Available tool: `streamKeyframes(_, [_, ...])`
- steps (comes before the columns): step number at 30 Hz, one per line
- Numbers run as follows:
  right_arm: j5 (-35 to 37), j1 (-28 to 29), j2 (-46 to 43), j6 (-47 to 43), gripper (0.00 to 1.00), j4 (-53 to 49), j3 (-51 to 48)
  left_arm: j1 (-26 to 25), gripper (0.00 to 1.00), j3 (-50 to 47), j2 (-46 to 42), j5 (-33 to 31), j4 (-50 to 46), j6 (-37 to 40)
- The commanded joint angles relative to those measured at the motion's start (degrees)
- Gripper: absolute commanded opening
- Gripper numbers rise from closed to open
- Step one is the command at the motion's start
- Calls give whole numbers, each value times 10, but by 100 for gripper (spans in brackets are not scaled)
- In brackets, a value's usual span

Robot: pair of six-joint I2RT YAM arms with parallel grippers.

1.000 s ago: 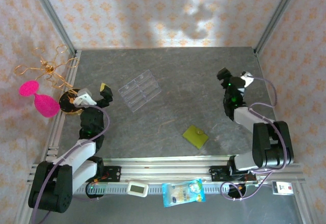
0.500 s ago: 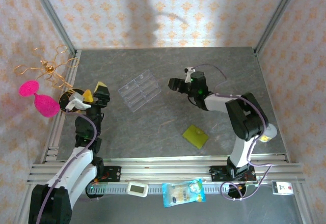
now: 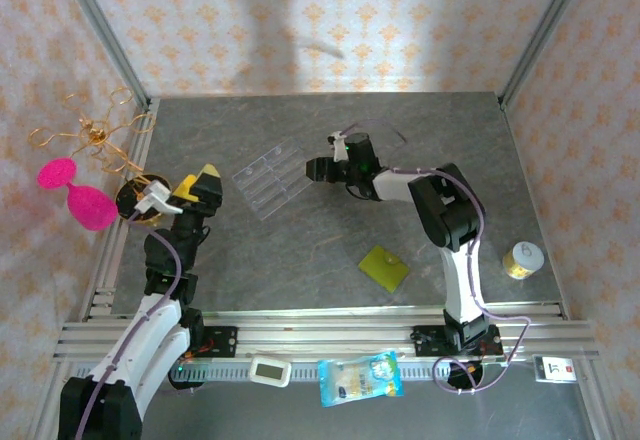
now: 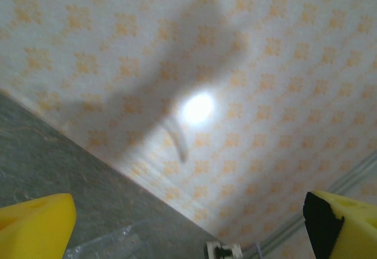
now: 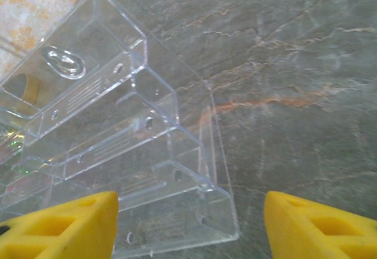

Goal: Take the credit cards out of the card holder

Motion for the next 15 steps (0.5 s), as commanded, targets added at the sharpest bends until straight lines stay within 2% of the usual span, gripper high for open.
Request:
streamKeyframes(1, [-8, 6, 13, -10, 66, -6, 31, 4, 99, 19, 11, 61, 15, -5])
streamKeyframes(4, [-2, 7, 28, -8, 66, -14, 50, 4, 99, 5, 12, 69, 45, -12])
streamKeyframes(8, [11, 7, 53, -10, 65, -40, 88, 4, 99, -1, 2, 60, 38, -29])
streamKeyframes(15, [32, 14, 80, -23, 56, -85, 132, 4, 99, 13, 1, 70, 17, -46])
